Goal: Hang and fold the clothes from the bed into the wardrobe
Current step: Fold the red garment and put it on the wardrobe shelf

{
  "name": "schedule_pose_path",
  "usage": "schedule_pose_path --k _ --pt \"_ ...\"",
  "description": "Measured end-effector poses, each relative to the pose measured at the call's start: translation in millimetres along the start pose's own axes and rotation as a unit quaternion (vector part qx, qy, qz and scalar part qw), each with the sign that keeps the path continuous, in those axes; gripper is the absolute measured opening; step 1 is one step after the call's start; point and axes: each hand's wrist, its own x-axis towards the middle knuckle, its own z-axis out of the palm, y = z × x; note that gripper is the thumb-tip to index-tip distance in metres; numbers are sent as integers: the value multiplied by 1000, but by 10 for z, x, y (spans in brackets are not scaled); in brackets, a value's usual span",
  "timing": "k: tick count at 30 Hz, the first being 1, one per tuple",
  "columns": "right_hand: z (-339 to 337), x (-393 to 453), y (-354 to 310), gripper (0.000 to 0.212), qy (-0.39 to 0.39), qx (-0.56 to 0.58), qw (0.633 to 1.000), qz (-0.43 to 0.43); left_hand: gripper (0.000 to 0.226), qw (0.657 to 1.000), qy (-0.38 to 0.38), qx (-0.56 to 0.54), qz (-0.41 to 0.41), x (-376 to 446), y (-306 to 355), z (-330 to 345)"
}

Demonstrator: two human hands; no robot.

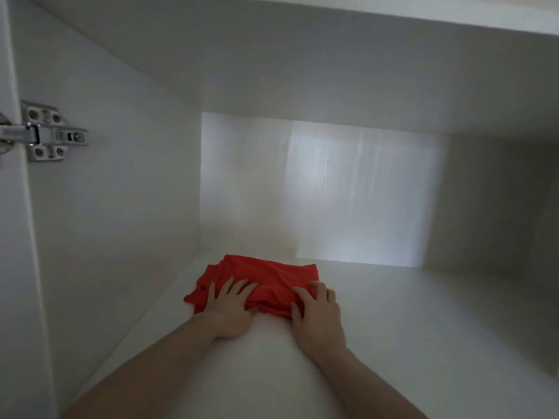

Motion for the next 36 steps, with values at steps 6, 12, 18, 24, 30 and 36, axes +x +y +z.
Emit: schedule_pose_path --k 6,12,18,24,30,36 --pt "273 397 -63 47 -41 63 997 20 64 1000 27 -10 -10 377 -288 51" --pt "514 699 -124 60 -95 35 994 34 63 997 59 -31 -39 715 -410 55" --pt "619 916 -140 69 -143 15 989 43 64 996 67 -28 -48 918 -461 82" --pt "725 1013 -97 73 -169 -5 985 42 67 996 75 -12 -48 1053 -504 117" --pt "693 981 -105 74 -139 10 990 40 67 994 99 0 -47 1064 -482 111" --pt "592 791 -129 70 -124 18 992 35 70 989 140 6 -38 907 -461 124"
